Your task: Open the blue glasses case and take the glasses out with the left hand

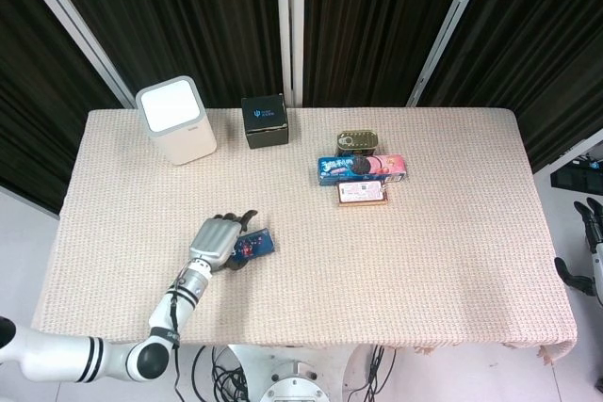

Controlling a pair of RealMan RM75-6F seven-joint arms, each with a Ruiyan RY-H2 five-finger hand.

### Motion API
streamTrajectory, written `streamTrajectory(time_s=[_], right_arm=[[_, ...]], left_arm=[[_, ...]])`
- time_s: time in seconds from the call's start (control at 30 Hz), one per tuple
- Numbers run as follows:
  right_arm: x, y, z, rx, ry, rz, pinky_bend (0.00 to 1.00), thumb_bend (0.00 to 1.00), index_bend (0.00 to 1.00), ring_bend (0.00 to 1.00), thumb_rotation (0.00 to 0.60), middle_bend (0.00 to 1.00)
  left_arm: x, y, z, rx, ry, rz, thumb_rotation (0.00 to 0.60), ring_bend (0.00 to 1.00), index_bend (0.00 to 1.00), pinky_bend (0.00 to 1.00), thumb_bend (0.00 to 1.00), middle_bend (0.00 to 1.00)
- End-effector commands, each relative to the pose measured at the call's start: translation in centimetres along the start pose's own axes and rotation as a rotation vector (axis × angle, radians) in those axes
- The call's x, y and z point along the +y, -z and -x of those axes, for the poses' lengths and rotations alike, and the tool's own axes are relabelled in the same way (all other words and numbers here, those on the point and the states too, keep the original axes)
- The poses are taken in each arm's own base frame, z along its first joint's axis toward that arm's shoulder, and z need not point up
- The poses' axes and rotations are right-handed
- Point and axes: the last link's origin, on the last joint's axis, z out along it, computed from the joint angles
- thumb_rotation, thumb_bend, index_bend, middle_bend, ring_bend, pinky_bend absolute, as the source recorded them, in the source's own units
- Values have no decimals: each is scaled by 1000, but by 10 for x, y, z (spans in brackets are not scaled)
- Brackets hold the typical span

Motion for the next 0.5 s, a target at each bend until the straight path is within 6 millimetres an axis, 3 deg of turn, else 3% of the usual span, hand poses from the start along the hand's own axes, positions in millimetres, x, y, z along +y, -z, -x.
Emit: streamTrajectory(time_s=[0.03, 0.23, 0.5], right_arm=[[0, 0, 0, -2, 1, 1, 0, 273, 0, 0, 600, 0], [1, 0, 1, -7, 3, 3, 0, 274, 0, 0, 600, 0], [0, -1, 0, -18, 3, 5, 0, 274, 0, 0, 600, 0]], left_arm=[[0, 0, 0, -2, 1, -1, 600, 201, 114, 272, 232, 291], [1, -2, 0, -4, -2, -2, 600, 202, 114, 277, 232, 297], [0, -3, 0, -14, 5, -8, 600, 202, 122, 280, 246, 382]])
